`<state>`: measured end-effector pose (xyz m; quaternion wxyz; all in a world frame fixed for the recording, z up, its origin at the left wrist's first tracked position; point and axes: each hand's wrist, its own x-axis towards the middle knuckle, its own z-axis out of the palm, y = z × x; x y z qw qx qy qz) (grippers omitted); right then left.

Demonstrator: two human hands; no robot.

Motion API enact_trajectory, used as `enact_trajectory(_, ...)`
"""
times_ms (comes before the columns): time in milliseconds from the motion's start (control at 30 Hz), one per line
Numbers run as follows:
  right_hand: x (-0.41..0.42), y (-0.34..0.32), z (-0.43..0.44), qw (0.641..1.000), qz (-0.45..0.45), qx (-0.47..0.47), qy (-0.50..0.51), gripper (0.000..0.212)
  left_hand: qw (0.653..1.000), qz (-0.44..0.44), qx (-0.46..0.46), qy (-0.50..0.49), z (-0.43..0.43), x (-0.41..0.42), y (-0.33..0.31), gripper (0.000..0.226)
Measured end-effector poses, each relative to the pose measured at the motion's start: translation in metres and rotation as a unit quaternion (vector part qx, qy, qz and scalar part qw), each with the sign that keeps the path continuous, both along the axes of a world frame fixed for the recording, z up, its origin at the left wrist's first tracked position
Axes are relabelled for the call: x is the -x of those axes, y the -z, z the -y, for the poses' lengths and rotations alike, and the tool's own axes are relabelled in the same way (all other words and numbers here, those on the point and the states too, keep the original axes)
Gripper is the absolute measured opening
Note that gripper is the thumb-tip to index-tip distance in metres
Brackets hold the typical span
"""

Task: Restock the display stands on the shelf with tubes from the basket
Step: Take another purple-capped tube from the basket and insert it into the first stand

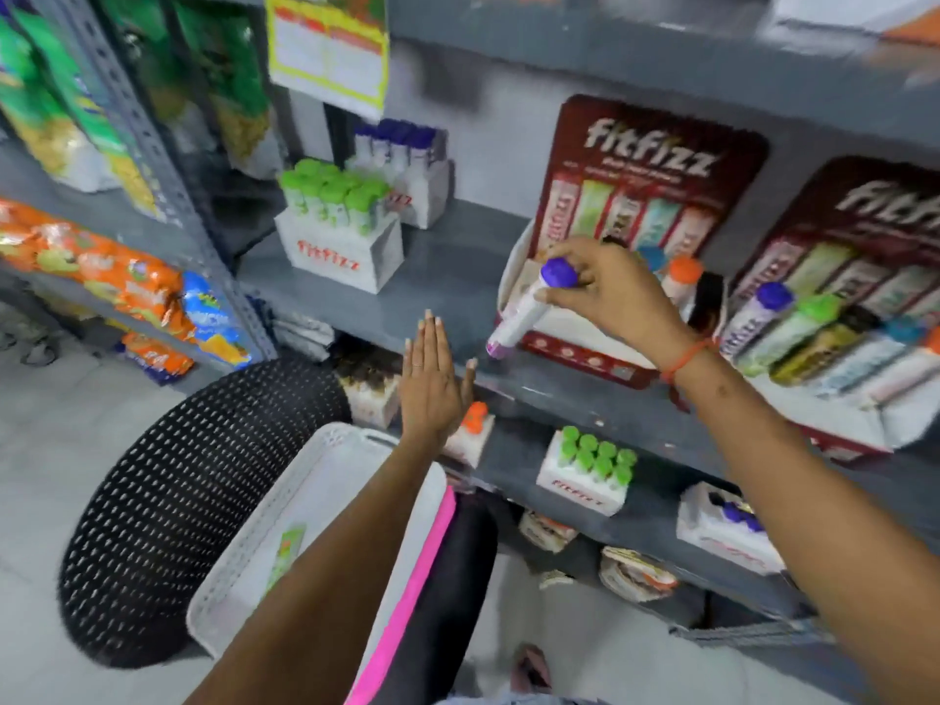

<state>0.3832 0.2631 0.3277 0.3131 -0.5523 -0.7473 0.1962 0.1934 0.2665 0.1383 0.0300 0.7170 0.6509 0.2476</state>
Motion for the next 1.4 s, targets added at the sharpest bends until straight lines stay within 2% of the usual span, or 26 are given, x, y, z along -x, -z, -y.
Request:
enact_trajectory(133, -0.025, -0.046, -0.017, 0.998, 0.013, -0.039, 0.043, 0.028, 0.995, -0.036, 0.086, 0.022, -0.024, -0.018, -0.005, 0.073)
enact_trajectory(267, -0.031, -0.064, -0.035, 0.999, 0.038, 0.016, 0.013, 0.028, 0.985, -0.094, 0.142, 0.037, -0.030, -0.022, 0.003, 0.074)
enact_trajectory(333, -0.033, -0.063, -0.043, 0.997, 0.071, 0.020, 0.020, 0.029, 0.983, -0.102, 0.149, 0.037, -0.031, -0.022, 0.004, 0.075)
enact_trajectory(467, -0.032, -0.052, -0.058, 0.997, 0.051, 0.032, 0.055, 0.009, 0.980, -0.104, 0.166, 0.039, -0.032, -0.022, 0.001, 0.079)
enact_trajectory(633, -0.032, -0.045, -0.065, 0.987, 0.137, 0.008, 0.088, 0.023, 0.977, -0.110, 0.176, 0.039, -0.033, -0.021, 0.001, 0.080)
enact_trajectory(900, -0.025, -0.053, -0.072, 0.976, 0.211, 0.027, 0.057, 0.040, 0.978, -0.109, 0.173, 0.034, -0.034, -0.022, 0.003, 0.081)
enact_trajectory(1033, -0.017, -0.050, -0.078, 0.973, 0.225, 0.034, 0.034, 0.036, 0.978, -0.107, 0.174, 0.035, -0.032, -0.022, 0.000, 0.080)
enact_trajectory(1167, -0.014, -0.047, -0.083, 0.980, 0.192, 0.031, 0.047, 0.020, 0.978, -0.105, 0.174, 0.035, -0.031, -0.022, -0.003, 0.079)
enact_trajectory(1300, -0.011, -0.042, -0.089, 0.974, 0.213, 0.014, 0.077, 0.033, 0.979, -0.102, 0.176, 0.033, -0.031, -0.024, -0.005, 0.078)
enact_trajectory(1400, -0.008, -0.038, -0.093, 0.972, 0.221, 0.019, 0.079, 0.026, 0.979, -0.099, 0.175, 0.033, -0.030, -0.023, -0.003, 0.079)
